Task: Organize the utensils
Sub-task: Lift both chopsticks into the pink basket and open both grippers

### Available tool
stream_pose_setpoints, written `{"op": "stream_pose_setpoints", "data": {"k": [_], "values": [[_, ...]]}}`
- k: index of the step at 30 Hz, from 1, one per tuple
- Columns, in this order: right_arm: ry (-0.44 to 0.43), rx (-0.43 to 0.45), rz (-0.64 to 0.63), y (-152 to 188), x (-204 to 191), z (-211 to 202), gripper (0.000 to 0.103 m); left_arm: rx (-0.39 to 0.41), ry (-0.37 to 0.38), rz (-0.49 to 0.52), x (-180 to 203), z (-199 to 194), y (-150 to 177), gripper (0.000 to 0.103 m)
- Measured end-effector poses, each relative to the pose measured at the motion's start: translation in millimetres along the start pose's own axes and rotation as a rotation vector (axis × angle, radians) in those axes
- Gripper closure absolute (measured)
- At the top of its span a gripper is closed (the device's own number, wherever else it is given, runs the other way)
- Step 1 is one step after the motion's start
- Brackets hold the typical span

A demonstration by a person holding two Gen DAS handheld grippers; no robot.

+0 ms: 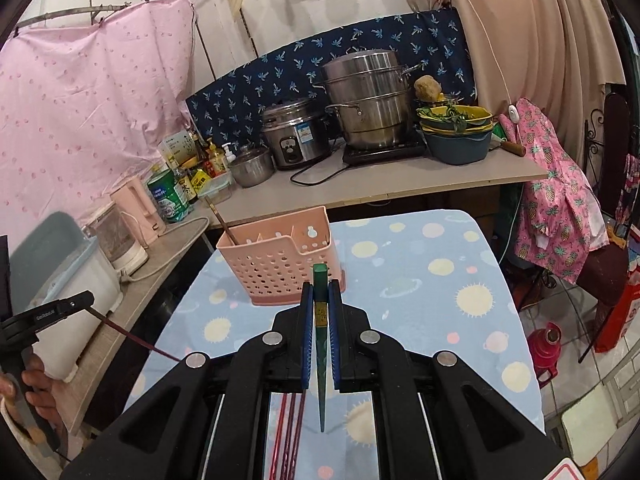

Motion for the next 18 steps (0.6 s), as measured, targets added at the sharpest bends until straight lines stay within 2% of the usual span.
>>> {"op": "stream_pose_setpoints", "data": {"k": [5, 13, 18], "values": [[-0.049, 0.041, 0.031, -37, -11, 10, 0.096, 0.057, 0.036, -0.001, 8, -1, -47, 0.096], [-0.133, 0.117, 0.071, -108, -41, 38, 0.096, 0.233, 0.068, -0.022, 24, -15, -141, 0.096], [-0.153, 0.156, 0.055, -144, -65, 60, 0.096, 0.307, 0.077, -0.031, 28, -6, -187, 0.096]]}}
Point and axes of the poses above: each gripper's, at about its wrist camera, not at the fingertips, and z roughly the way its jaws point, x to its right, y to its underside, the point moved 4 cm from there along z, roughly the way its jaws point, and after that the axes turned 12 degrees about z, right-handed, at the moved point
